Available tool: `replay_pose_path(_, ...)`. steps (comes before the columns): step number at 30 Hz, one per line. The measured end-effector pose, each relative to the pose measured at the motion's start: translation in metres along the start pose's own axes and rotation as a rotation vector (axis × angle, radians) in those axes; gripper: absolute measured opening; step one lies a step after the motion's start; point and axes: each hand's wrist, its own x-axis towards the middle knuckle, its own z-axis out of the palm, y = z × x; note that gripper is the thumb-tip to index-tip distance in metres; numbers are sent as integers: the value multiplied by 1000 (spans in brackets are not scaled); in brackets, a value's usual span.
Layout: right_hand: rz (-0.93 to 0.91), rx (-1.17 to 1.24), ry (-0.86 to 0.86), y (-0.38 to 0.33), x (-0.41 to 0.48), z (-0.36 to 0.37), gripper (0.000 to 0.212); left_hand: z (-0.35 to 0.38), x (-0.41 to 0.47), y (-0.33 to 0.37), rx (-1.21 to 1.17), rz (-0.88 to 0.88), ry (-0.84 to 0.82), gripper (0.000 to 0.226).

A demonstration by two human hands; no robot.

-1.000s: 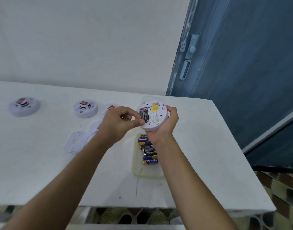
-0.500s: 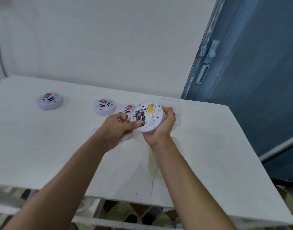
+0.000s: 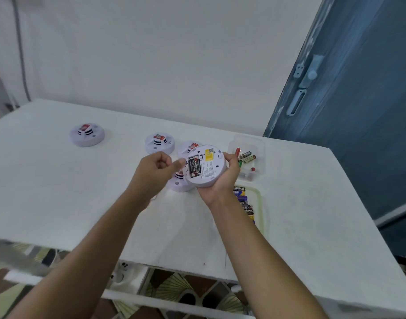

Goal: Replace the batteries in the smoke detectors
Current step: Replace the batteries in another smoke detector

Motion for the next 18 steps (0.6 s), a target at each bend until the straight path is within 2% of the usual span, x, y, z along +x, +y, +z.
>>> replay_pose_path(3, 12, -11, 34, 3, 0, -4, 39, -23, 8, -18, 191, -12, 91, 29)
replay_pose_path(6, 5, -11, 59, 4, 1, -7, 37, -40, 11, -41, 496, -69, 105, 23)
replay_pose_path(8, 2, -8, 67, 6, 1, -8, 37, -46, 11, -55, 736, -129, 61, 49)
replay_pose_path(10, 5, -2, 69, 8, 0, -9, 39, -46, 9, -61, 872, -189, 36, 73)
replay_pose_path(13, 14, 10, 70, 8, -2, -10, 38, -38, 3, -63, 936, -167, 61, 82)
replay_pose_path(16, 17, 17, 59, 8, -3, -10, 38, -31, 0, -63, 956, -121, 107, 76)
replay_pose_path(18, 15, 15, 52, 8, -4, -11, 38, -29, 1, -63, 878, -120, 125, 69)
